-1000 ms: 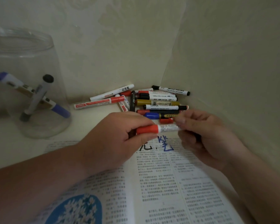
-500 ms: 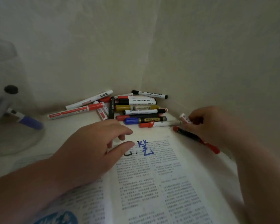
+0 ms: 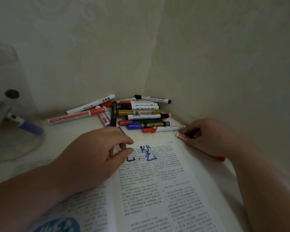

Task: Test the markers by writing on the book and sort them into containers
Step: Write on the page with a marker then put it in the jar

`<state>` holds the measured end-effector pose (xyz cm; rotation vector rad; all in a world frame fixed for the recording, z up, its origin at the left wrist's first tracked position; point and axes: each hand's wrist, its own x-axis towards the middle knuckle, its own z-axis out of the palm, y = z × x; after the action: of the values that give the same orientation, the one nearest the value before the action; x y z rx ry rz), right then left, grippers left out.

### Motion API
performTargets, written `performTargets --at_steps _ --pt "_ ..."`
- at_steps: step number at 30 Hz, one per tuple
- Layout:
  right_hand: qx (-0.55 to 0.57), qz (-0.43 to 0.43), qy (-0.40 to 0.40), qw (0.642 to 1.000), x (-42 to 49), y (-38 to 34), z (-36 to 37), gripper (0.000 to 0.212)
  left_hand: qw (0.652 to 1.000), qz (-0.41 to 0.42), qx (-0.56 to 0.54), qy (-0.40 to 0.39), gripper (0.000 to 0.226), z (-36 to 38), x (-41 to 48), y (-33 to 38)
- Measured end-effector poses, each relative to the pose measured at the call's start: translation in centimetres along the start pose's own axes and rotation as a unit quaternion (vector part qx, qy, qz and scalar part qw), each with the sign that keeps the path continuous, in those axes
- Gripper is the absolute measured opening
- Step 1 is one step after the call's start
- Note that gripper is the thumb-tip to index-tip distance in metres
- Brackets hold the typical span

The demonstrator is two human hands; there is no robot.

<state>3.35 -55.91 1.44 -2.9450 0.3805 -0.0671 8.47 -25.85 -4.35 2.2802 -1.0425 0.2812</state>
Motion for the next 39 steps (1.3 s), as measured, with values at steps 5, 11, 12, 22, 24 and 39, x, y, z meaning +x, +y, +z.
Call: performTargets --at_steps 5,11,12,22,24,39 --pt "-0.133 0.062 -0.029 0.989 -0.8 0.8 -0.7 0.020 1.000 0.005 0.010 -0.001 0.033 0.1 0.0 -0.1" --pt "-0.125 0.061 0.001 0.990 -0.5 0.1 0.1 0.019 1.000 0.005 0.006 -0.004 0.038 0.0 0.0 0.0" --pt "-0.120 0.056 0.017 0.991 -0.6 -0.2 0.2 0.021 1.000 0.005 0.008 -0.003 0.036 0.0 0.0 0.0" --pt "-0.125 -0.114 0.082 0.982 1.5 -4.2 3.7 0.034 1.000 0.000 0.013 0.019 0.021 -0.1 -0.1 0.3" --pt "-0.121 -0.119 0.075 0.983 1.8 -4.2 3.8 0.037 0.999 -0.005 0.012 0.030 0.020 -0.2 -0.1 0.2" --pt "0.492 -0.117 0.305 0.807 0.3 -4.2 1.4 0.014 1.000 0.010 -0.009 0.010 0.029 -0.1 -0.3 0.2"
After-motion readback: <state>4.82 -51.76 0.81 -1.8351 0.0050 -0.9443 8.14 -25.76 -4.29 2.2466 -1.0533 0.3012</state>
